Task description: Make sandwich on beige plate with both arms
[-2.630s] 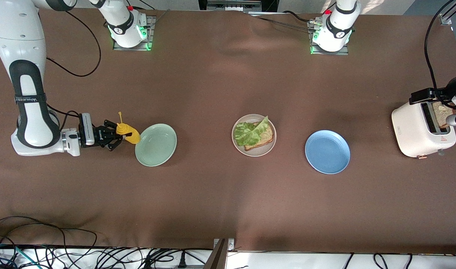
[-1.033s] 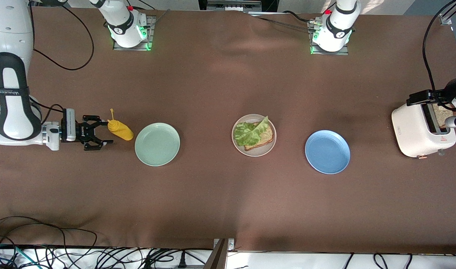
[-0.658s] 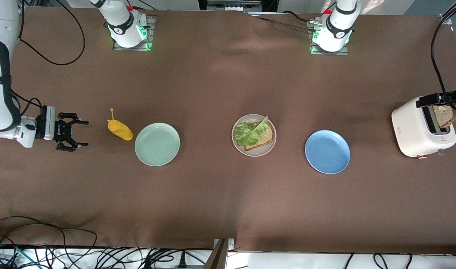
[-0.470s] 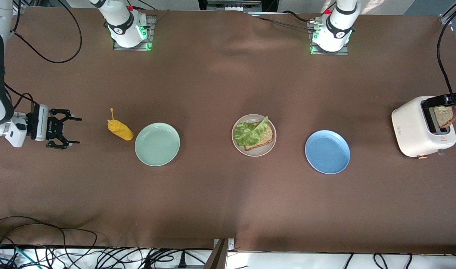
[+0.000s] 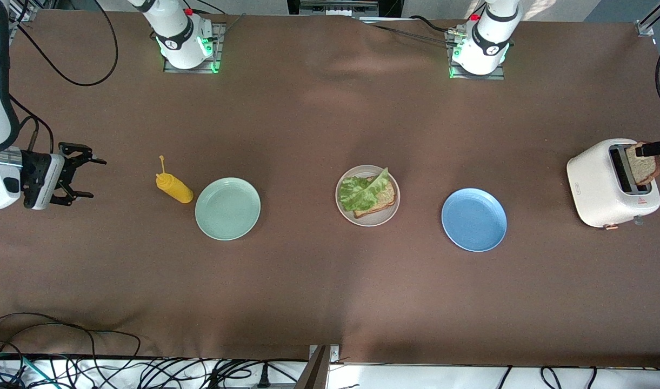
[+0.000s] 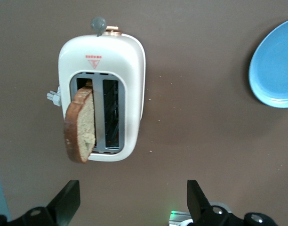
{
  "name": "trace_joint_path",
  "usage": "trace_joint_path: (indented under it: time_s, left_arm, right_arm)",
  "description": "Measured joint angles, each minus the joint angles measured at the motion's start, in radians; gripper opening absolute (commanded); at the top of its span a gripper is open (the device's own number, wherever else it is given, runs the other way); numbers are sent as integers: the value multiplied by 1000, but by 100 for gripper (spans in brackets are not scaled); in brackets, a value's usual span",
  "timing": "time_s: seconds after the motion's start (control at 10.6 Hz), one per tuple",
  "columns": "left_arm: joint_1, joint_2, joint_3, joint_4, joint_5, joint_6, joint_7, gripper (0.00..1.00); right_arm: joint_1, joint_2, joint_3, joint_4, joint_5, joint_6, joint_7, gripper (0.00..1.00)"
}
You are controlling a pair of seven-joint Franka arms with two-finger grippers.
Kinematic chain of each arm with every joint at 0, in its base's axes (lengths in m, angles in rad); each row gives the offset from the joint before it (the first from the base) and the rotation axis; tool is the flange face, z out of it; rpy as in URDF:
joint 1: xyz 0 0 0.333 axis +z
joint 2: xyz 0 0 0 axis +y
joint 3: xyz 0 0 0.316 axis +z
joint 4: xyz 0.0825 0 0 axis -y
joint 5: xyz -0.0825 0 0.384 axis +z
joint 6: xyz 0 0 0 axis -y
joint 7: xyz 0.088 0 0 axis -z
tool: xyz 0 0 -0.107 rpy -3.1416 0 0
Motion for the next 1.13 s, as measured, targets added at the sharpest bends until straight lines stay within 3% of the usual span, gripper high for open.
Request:
trace_joint_path:
  time_s: [0.28, 0.56, 0.85, 1.13]
  left_arm:
    - [77, 43, 0, -6, 0, 27, 128, 100]
    - [140, 113, 1, -8, 0, 90, 211, 100]
    - [146, 154, -1, -8, 0, 134, 215, 100]
    - [159, 195, -1, -8, -1, 140, 215, 100]
  right_arm:
    - [69, -78, 11, 0, -195, -6, 453, 100]
    - [14, -166, 204, 3, -413, -92, 938, 100]
    - [-37, -225, 312, 99, -439, -208, 1171, 100]
    - [-94, -254, 313, 203, -424, -231, 1178, 100]
